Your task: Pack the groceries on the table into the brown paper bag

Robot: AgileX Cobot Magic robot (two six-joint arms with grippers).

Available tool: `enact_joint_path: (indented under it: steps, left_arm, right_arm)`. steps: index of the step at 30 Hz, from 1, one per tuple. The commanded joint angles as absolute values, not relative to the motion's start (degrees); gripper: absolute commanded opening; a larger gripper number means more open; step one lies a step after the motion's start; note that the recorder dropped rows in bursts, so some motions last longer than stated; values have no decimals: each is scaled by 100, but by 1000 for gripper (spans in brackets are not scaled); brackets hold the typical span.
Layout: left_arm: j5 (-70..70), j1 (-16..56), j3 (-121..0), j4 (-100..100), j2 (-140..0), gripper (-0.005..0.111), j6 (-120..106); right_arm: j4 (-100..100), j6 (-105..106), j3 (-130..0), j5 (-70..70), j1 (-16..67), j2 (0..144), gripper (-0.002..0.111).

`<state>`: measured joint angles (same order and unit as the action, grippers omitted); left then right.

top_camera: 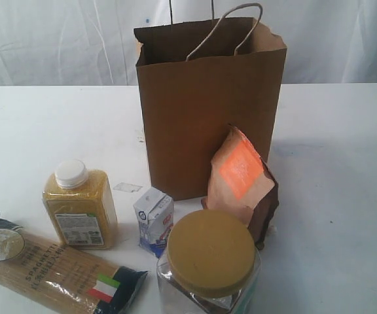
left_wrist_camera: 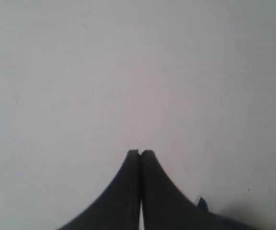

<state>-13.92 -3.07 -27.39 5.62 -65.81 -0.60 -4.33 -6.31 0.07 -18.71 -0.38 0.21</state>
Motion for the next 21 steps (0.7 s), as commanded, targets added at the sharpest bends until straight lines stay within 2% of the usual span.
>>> enact_joint_path:
  steps: [1,6,13,16,18,21]
  left_arm:
    - [-1741,-271,-2740,571,-6125,0,430]
    - [-2144,-271,-2740,571,-5958,0,523]
    - [-2607,-271,-2740,614,-6441,0,2225]
    - [-2610,-208,-2750,1657,-6814,0,2273]
    - [-2414,-25,-2881,2405,-7035,0,2574]
    - [-1198,514,-3570,3411,-7247,0,3344]
  right_arm:
    - [-428,-586,0,-1830,-38,0,0]
    - [-428,-586,0,-1830,-38,0,0]
    - [-428,-586,0,-1830,-38,0,0]
    - [-428,-586,0,-1830,-38,0,0]
    - [-428,-586,0,-1830,-38,0,0]
    - [-428,-586,0,-1830,-38,0,0]
